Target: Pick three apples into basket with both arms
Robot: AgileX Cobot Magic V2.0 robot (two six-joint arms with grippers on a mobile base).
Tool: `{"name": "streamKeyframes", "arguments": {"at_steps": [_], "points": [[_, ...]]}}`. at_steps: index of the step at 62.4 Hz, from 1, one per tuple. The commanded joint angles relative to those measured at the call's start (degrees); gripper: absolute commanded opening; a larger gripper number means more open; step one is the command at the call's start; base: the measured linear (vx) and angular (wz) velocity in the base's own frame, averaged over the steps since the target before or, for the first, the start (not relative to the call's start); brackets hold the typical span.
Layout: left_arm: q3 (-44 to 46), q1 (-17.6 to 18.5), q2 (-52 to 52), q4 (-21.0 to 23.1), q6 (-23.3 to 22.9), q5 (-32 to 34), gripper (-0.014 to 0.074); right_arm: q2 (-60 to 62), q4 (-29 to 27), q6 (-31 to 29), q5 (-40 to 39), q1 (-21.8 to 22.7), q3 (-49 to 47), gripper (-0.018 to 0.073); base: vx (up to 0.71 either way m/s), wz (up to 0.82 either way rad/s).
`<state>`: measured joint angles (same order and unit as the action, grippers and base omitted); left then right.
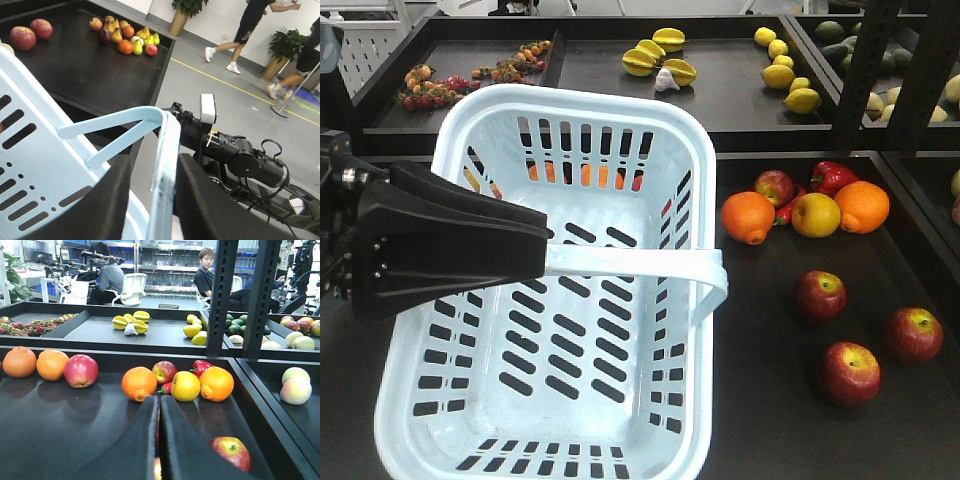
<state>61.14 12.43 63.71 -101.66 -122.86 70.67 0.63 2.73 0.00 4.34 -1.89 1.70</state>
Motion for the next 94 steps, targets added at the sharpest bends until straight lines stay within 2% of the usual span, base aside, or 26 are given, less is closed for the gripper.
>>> {"name": "streamKeyframes", "arguments": {"at_steps": [1, 94], "points": [[1.62, 0.13, -1.22, -2.52, 0.18, -1.36, -0.0008, 0.50, 0.18, 0.00, -4.34, 0.09, 0.59, -0.0004, 0.00, -0.02], [1.62, 0.13, -1.22, -2.32, 0.18, -1.87, -0.0008, 0.50, 0.18, 0.00, -4.34, 0.09, 0.59, -0.0004, 0.00, 0.00]]}}
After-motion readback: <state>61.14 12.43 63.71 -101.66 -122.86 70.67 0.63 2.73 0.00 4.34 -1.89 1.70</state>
